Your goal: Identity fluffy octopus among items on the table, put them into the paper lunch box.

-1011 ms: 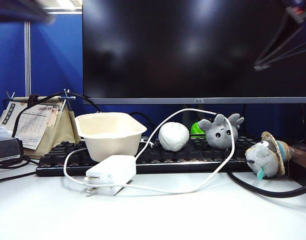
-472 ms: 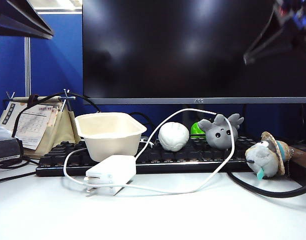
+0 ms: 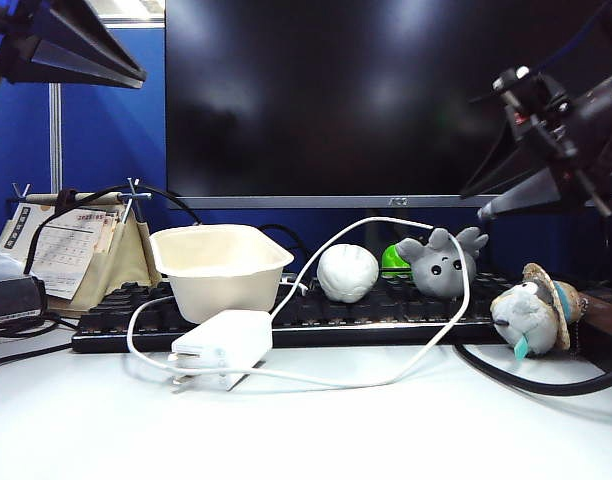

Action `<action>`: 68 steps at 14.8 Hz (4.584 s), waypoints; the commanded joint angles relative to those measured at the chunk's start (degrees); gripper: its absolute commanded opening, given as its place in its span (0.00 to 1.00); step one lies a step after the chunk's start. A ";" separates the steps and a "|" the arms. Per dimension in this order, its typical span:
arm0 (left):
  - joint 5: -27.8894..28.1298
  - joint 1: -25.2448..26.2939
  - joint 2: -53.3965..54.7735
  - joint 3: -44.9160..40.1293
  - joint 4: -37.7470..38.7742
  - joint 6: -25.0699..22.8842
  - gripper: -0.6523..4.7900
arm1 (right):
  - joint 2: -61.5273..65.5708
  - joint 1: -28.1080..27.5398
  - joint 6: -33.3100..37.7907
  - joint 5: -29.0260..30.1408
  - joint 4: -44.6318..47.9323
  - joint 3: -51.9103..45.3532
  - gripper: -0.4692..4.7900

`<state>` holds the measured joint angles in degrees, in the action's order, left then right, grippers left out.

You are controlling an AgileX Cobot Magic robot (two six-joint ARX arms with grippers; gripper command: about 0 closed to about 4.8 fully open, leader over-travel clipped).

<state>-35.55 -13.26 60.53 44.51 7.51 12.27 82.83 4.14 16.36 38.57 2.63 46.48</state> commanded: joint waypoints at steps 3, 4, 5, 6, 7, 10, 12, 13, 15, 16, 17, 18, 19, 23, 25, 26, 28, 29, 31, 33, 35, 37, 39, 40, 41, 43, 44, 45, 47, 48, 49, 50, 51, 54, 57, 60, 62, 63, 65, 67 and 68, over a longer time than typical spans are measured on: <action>0.42 0.07 0.00 0.37 -0.76 -0.24 0.19 | 2.64 0.00 3.34 -1.57 6.03 0.83 0.42; 0.39 0.07 0.00 0.37 -0.74 -0.24 0.19 | 2.71 -0.02 3.37 -1.62 6.12 1.01 0.48; 0.42 0.07 0.00 0.37 -0.74 -0.24 0.19 | 2.75 -0.02 3.41 -1.88 5.99 1.40 0.52; 0.42 0.07 0.00 0.37 -0.74 -0.24 0.19 | 2.75 -0.02 3.61 -4.72 6.16 1.66 0.52; 0.37 0.07 0.00 0.37 -0.74 -0.24 0.19 | 2.89 -0.02 5.14 -5.49 5.97 1.66 0.52; 0.39 0.07 0.00 0.37 -0.57 -0.24 0.19 | 2.97 -0.02 6.58 -6.14 4.44 1.64 0.52; 0.39 0.07 0.00 0.37 -0.55 -0.24 0.19 | 3.26 -0.02 9.55 -6.10 4.44 1.66 0.52; 0.37 0.07 0.00 0.37 -0.52 -0.24 0.19 | 3.80 -0.02 11.10 -6.12 4.24 1.64 0.52; 0.37 0.07 -0.02 0.37 -0.24 -0.24 0.19 | 5.09 0.15 13.16 -6.08 3.93 1.64 0.52; 0.37 0.07 -0.02 0.37 -0.24 -0.24 0.19 | 5.68 0.15 13.49 -6.10 4.09 1.64 0.52; 0.35 0.07 -0.02 0.37 -0.24 -0.24 0.19 | 6.56 0.15 13.51 -6.10 4.55 1.66 0.52; 0.35 0.07 -0.02 0.37 -0.17 -0.24 0.19 | 7.02 0.15 13.77 -6.05 4.94 1.66 0.52; 0.37 0.07 -0.02 0.37 0.11 -0.24 0.19 | 7.65 0.15 14.12 -5.99 5.01 1.75 0.52; 0.42 0.07 -0.02 0.37 0.13 -0.24 0.19 | 9.49 0.15 14.12 -2.82 5.33 2.86 0.52; 0.39 0.07 -0.02 0.37 0.13 -0.24 0.19 | 12.20 0.15 14.14 -0.92 4.83 5.84 0.51; 0.39 0.07 -0.02 0.37 0.15 -0.24 0.19 | 12.66 0.15 14.29 -0.92 4.83 6.43 0.50; 0.39 0.07 -0.02 0.37 0.15 -0.24 0.19 | 12.68 0.15 15.39 -0.94 4.81 6.51 0.39; 0.39 0.07 -0.02 0.37 0.15 -0.24 0.19 | 12.68 0.15 15.37 -0.94 4.83 6.51 0.34; 0.39 0.07 -0.02 0.37 0.15 -0.24 0.19 | 12.68 0.15 15.34 -0.98 4.85 6.51 0.09; 0.37 0.07 -0.02 0.37 0.17 -0.24 0.19 | 12.68 0.15 15.34 -1.36 4.94 6.51 0.08; 0.39 0.07 -0.02 0.37 0.20 -0.24 0.19 | 12.68 0.13 15.30 -1.97 5.25 6.51 0.08; 0.39 0.07 -0.02 0.37 0.17 -0.24 0.19 | 12.68 0.13 13.75 -3.93 5.97 6.64 0.08; 0.39 0.07 -0.02 0.37 0.17 -0.24 0.19 | 12.68 0.13 9.86 -3.91 6.21 6.64 0.08; 0.42 0.07 -0.02 0.37 0.17 -0.24 0.19 | 12.68 0.13 7.78 -3.72 6.14 6.64 0.08; 0.42 0.07 -0.02 0.37 0.17 -0.24 0.19 | 12.68 0.15 5.92 -3.45 6.10 6.64 0.08; 0.42 0.07 -0.02 0.37 0.15 -0.24 0.19 | 12.68 0.15 2.95 -0.74 5.68 6.64 0.08; 0.44 0.07 -0.02 0.37 0.13 -0.24 0.19 | 12.66 0.15 0.07 1.22 4.50 6.64 0.08; 0.44 0.07 -0.02 0.37 0.13 -0.24 0.19 | 12.66 0.31 -2.40 1.88 3.08 6.64 0.08; 0.44 0.07 -0.02 0.37 0.13 -0.24 0.19 | 12.52 0.76 -4.55 2.86 2.89 6.71 0.08; 0.44 0.07 -0.02 0.37 0.15 -0.26 0.19 | 12.48 1.20 -4.85 4.57 2.71 7.28 0.08; 0.44 0.07 -0.02 0.37 0.15 -0.24 0.19 | 12.46 2.21 -4.94 5.07 2.45 8.26 0.08; 0.42 0.07 -0.02 0.37 0.17 -0.24 0.19 | 12.46 2.82 -6.32 4.94 1.77 9.29 0.08; 0.39 0.07 -0.02 0.37 0.24 -0.24 0.19 | 12.46 3.85 -7.65 4.17 0.96 10.29 0.08; 0.39 0.07 -0.02 0.37 1.29 -0.24 0.19 | 12.57 5.60 -9.35 -2.45 -1.33 13.16 0.08; 0.39 0.07 -0.02 0.37 2.23 -0.24 0.19 | 12.57 5.62 -12.13 -5.75 -1.88 13.57 0.08; 0.39 0.07 -0.02 0.37 2.29 -0.24 0.19 | 12.57 5.62 -13.86 -7.02 -1.01 13.79 0.08; 0.39 0.07 -0.02 0.37 2.29 -0.24 0.19 | 12.57 5.62 -13.90 -9.01 -0.68 14.08 0.08; 0.42 0.07 -0.02 0.37 2.29 -0.24 0.19 | 12.55 5.62 -14.51 -8.96 -0.70 15.17 0.08; 0.42 0.07 -0.02 0.37 2.29 -0.24 0.19 | 12.52 5.62 -15.10 -8.74 -1.27 18.36 0.08; 0.42 0.07 -0.02 0.37 2.29 -0.24 0.19 | 12.48 5.64 -15.10 -7.58 -3.08 20.85 0.08; 0.42 0.07 -0.02 0.37 2.27 -0.26 0.19 | 12.46 5.68 -15.10 -7.58 -2.73 20.94 0.08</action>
<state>-35.11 -13.21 60.64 44.51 10.15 12.27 95.74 9.69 1.50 30.20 -2.44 66.76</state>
